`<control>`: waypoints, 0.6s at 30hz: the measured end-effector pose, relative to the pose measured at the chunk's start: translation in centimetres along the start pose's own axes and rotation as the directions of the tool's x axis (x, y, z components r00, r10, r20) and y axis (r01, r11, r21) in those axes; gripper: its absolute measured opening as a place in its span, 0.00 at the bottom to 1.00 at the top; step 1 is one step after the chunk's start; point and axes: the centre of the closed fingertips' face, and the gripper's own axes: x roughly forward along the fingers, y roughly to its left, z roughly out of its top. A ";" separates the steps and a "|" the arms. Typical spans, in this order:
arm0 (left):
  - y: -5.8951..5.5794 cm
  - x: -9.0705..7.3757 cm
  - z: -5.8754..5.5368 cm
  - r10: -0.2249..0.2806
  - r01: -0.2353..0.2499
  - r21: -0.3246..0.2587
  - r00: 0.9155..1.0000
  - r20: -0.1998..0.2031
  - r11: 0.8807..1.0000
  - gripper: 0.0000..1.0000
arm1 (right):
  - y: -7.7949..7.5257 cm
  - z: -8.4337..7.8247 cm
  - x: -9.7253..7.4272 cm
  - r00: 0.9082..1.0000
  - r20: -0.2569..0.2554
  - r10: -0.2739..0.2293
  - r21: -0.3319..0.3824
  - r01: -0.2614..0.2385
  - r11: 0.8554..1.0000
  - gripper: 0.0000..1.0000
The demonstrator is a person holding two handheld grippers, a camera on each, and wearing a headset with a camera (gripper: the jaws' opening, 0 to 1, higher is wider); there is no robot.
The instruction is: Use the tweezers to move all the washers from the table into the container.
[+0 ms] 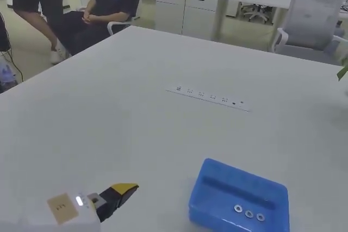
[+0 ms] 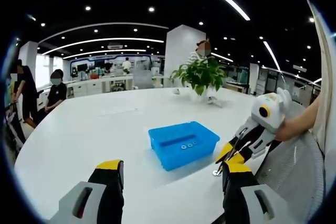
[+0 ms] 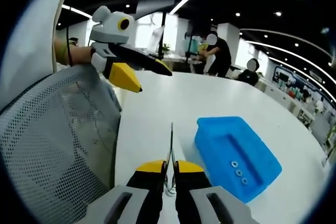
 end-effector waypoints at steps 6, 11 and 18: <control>0.0 0.0 -0.1 0.001 -0.001 0.003 1.000 -0.004 1.000 0.78 | -0.2 -0.1 0.1 1.000 0.005 -0.007 0.026 0.007 1.000 0.04; 0.0 0.0 -0.1 0.002 -0.002 0.004 1.000 -0.006 1.000 0.78 | -0.4 -0.1 0.2 1.000 0.010 -0.010 0.043 0.009 0.999 0.04; 0.0 0.0 -0.1 0.001 -0.001 0.003 1.000 -0.006 1.000 0.77 | -0.6 -0.1 0.4 1.000 0.026 -0.012 0.095 0.009 0.995 0.04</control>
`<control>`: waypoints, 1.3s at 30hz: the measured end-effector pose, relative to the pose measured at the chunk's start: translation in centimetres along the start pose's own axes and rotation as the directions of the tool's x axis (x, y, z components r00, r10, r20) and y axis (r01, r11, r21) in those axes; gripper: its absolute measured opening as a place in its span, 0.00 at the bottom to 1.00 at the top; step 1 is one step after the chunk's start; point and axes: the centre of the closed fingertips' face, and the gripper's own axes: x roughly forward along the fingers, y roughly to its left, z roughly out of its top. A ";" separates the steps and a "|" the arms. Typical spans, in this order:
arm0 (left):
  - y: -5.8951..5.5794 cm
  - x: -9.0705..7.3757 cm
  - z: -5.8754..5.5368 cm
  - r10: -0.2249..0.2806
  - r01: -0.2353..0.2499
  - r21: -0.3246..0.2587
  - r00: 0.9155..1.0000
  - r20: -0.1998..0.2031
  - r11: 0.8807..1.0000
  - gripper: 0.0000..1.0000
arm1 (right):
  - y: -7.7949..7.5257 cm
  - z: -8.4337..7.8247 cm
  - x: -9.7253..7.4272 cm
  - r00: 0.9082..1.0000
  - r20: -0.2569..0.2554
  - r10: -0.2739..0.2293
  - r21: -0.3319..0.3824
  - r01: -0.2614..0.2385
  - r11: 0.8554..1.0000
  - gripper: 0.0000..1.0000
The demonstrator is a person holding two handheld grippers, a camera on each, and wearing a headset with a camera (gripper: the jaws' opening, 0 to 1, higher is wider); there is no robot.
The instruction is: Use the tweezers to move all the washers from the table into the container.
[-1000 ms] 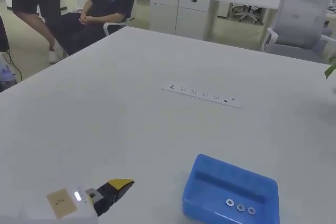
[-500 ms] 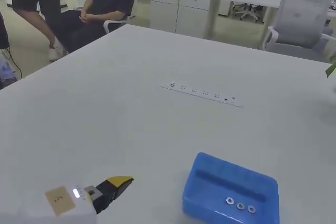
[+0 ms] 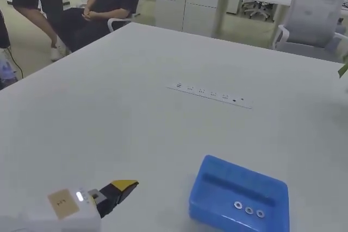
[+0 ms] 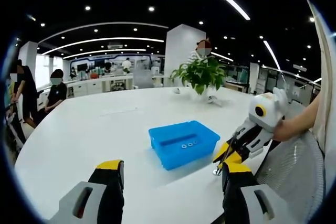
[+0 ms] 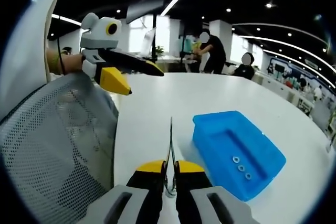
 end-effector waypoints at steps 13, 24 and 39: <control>0.2 -0.2 0.2 0.013 -0.013 -0.001 1.000 0.014 1.000 0.77 | -1.5 0.0 -0.5 0.998 0.036 -0.061 0.194 0.052 0.980 0.02; 0.1 -0.2 0.4 0.008 -0.008 -0.002 1.000 0.022 1.000 0.77 | -2.9 3.0 -2.5 0.988 0.111 -0.105 0.278 0.071 0.958 0.02; 0.2 -0.2 0.5 0.012 -0.012 -0.004 1.000 0.028 1.000 0.77 | -6.3 7.4 -4.1 0.969 0.189 -0.157 0.280 0.100 0.955 0.03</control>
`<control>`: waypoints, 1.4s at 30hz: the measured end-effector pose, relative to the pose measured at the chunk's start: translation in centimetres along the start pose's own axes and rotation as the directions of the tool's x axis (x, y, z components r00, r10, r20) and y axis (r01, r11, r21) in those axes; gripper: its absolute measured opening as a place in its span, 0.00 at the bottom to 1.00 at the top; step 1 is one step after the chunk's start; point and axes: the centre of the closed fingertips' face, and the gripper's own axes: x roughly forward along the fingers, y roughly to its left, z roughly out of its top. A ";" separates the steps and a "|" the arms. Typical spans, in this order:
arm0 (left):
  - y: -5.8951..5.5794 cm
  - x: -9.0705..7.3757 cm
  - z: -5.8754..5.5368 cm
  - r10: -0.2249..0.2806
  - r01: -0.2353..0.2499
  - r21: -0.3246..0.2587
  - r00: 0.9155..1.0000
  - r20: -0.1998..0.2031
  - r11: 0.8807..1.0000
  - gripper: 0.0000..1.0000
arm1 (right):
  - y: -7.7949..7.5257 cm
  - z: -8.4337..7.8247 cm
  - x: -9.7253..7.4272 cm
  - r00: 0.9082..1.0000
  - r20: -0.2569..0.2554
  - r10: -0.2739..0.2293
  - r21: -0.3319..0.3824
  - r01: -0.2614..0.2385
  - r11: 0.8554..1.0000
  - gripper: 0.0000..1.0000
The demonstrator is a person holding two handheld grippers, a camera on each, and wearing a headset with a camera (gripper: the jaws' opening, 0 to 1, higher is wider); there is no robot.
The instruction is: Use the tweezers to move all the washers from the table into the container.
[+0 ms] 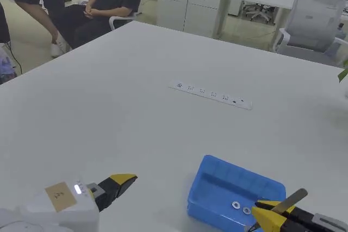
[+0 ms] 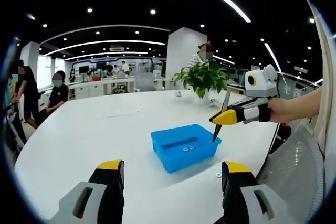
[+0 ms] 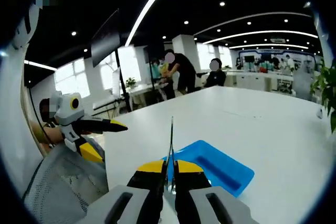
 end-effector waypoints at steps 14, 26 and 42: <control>0.0 0.0 0.0 0.001 -0.001 0.000 1.000 -0.003 1.000 0.77 | -2.6 0.5 2.6 0.999 -0.035 -0.021 0.005 0.021 1.000 0.03; -0.2 0.1 -0.1 -0.009 0.009 0.003 1.000 -0.010 1.000 0.77 | -4.5 -0.6 5.1 0.998 -0.057 -0.020 0.060 0.023 0.998 0.03; -0.1 0.1 -0.3 -0.007 0.007 -0.001 1.000 -0.014 1.000 0.77 | -6.1 -2.7 7.9 0.993 -0.120 -0.013 0.075 0.023 0.997 0.03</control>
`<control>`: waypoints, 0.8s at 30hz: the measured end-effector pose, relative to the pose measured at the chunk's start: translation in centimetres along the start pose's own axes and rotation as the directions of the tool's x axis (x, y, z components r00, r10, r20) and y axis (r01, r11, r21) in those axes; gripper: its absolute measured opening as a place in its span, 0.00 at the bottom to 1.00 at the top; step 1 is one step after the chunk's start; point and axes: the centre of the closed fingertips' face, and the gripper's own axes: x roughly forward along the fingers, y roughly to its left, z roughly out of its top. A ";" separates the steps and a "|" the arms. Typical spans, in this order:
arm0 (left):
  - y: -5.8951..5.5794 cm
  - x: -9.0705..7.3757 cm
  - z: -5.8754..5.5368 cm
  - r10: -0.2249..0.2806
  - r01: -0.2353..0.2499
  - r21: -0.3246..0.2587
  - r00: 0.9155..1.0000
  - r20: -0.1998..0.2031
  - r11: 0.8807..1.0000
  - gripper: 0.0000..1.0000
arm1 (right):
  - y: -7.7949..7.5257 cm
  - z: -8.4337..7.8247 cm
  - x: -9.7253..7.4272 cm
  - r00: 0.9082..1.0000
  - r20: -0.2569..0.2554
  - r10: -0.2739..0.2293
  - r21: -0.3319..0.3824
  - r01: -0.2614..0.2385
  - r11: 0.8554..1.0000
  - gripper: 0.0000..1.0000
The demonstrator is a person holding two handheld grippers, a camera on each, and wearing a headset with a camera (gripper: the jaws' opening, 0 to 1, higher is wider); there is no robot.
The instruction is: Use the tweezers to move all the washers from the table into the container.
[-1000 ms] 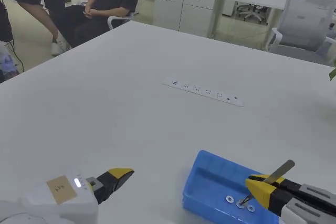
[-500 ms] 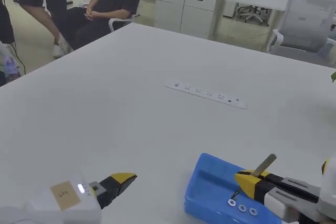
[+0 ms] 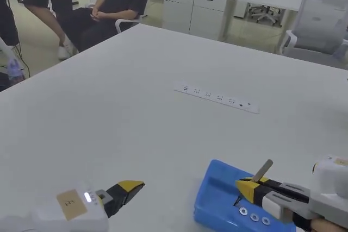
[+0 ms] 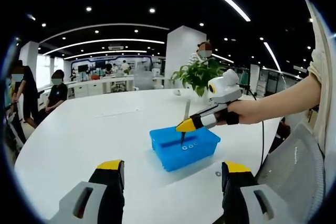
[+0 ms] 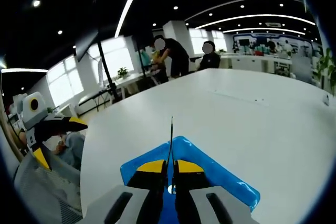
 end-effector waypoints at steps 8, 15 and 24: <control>0.2 0.0 -0.1 0.006 -0.006 0.001 1.000 -0.004 1.000 0.76 | -0.2 -1.2 1.3 0.999 -0.042 0.002 -0.015 -0.002 1.000 0.03; 0.2 0.0 -0.2 0.005 -0.005 0.002 1.000 -0.009 1.000 0.76 | -1.0 -1.6 1.5 0.999 -0.053 -0.013 0.002 0.013 1.000 0.03; 0.3 0.0 -0.2 0.008 -0.008 0.002 1.000 -0.011 1.000 0.76 | -0.8 -1.5 1.3 0.999 -0.051 0.006 0.015 -0.005 1.000 0.04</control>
